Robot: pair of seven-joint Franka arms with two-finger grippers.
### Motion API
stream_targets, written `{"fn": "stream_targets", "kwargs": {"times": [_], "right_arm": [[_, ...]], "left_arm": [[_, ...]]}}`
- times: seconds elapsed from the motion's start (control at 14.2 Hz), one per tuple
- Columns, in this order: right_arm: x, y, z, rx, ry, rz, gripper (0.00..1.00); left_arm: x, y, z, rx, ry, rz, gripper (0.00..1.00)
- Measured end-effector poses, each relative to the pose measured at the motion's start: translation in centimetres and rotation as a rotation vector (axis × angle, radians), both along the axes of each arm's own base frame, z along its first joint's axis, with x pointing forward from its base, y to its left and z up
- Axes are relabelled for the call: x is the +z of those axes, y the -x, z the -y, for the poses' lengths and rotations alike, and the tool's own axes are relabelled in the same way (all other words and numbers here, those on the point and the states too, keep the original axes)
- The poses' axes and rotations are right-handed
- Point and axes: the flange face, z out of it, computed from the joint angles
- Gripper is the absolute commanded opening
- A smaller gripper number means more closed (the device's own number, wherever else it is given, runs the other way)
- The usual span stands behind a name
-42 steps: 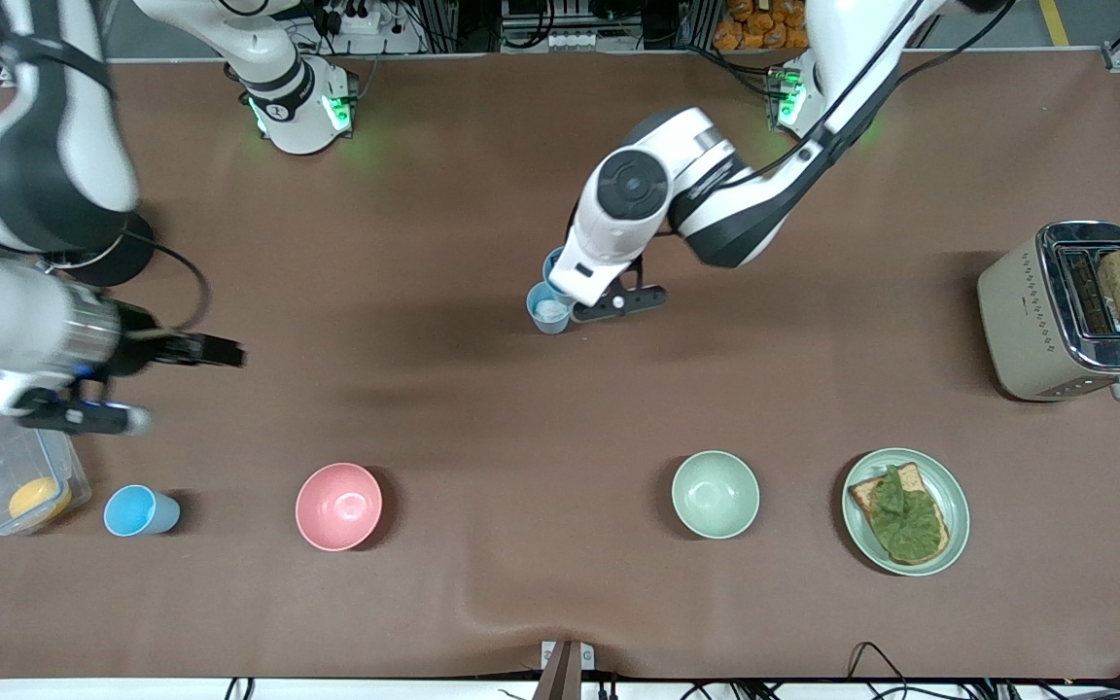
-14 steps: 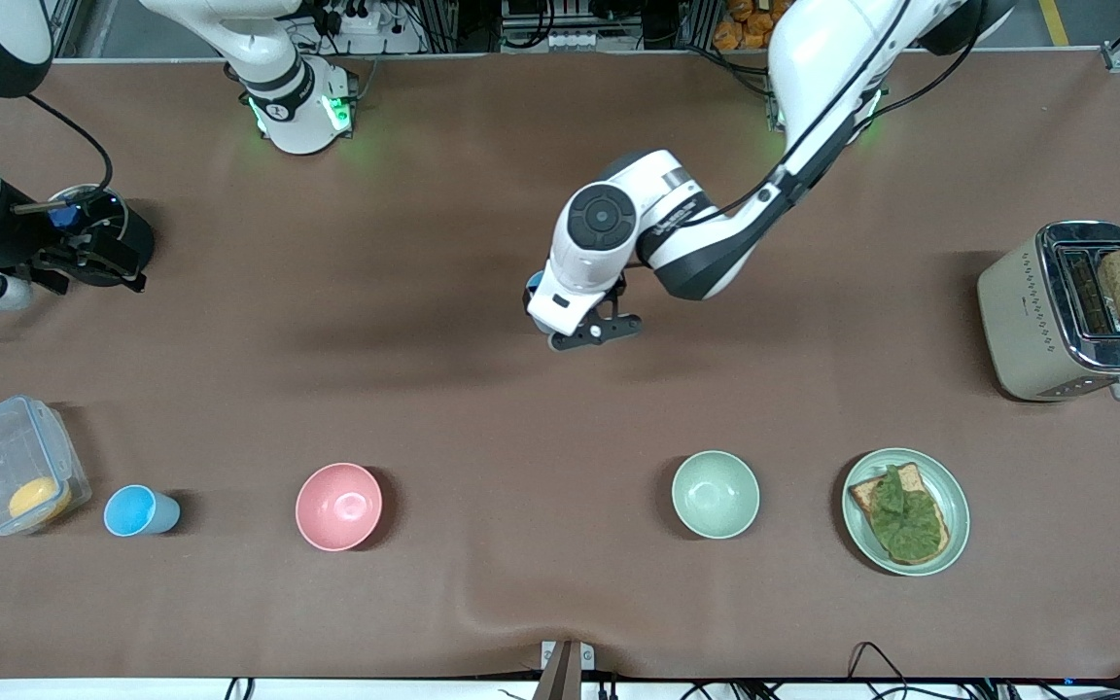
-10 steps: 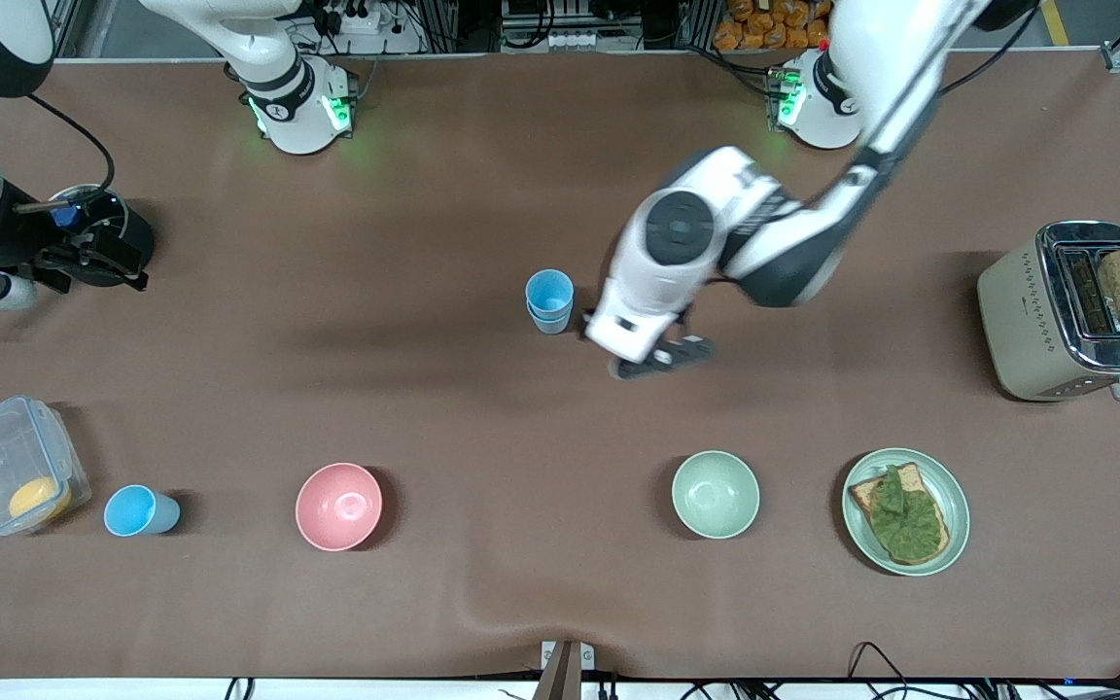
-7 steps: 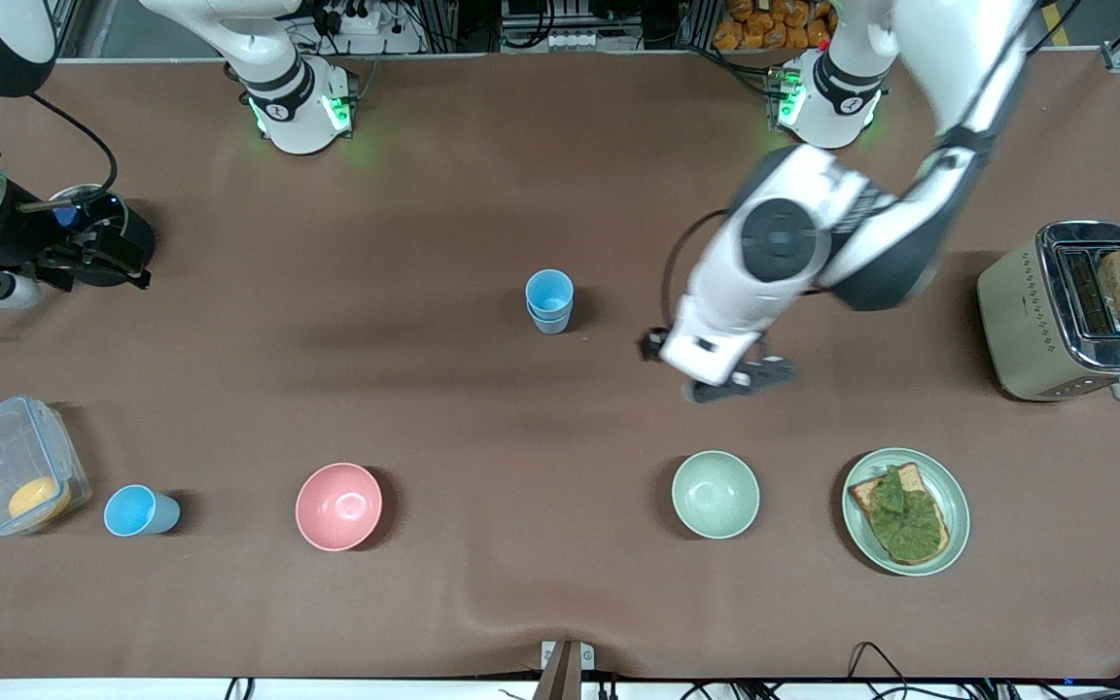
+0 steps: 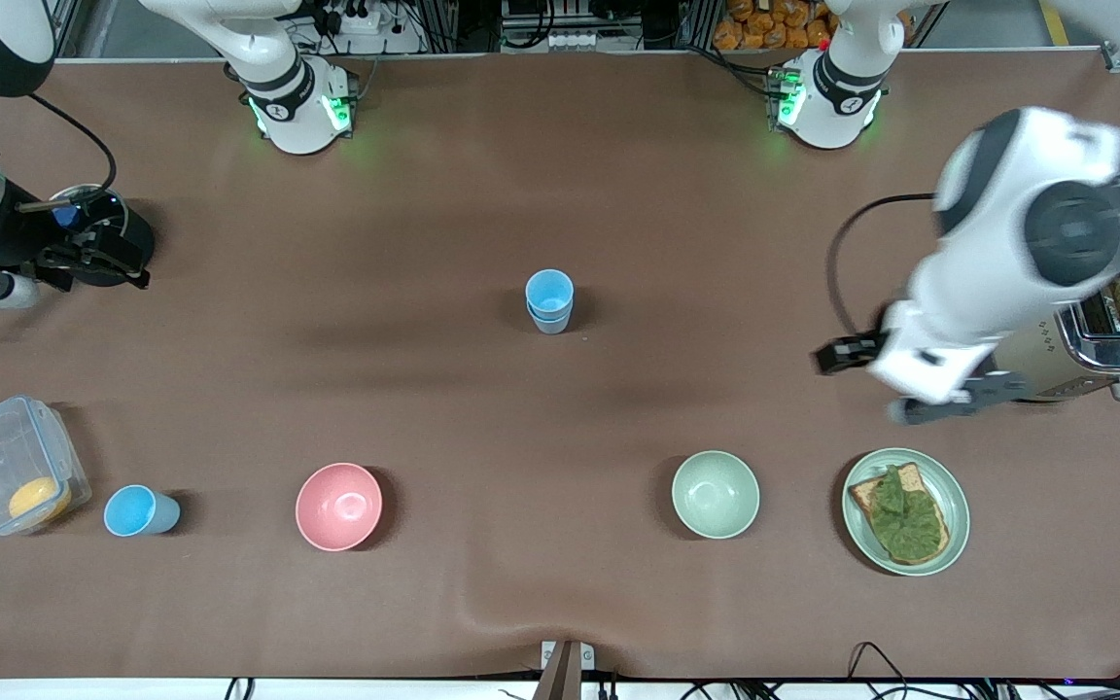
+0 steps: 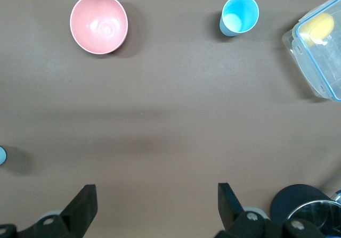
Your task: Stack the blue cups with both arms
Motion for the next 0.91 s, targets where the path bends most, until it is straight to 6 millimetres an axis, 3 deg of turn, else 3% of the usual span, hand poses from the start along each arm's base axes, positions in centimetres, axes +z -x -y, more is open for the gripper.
{"fn": "stream_targets", "kwargs": {"times": [0.21,0.56,0.91], "right_arm": [[0.0,0.0,0.1,-0.001,0.0,-0.001,1.0],[0.0,0.0,0.1,-0.002,0.0,-0.001,1.0],[0.0,0.0,0.1,-0.002,0.0,-0.001,1.0]], "left_arm": [[3.1,1.6,-3.3,-0.043,-0.02,-0.03,1.0],[8.0,6.6,-6.2,-0.095,-0.03,-0.013,1.0],[12.2,10.2,-9.5,-0.157,0.016,0.004,1.0]]}}
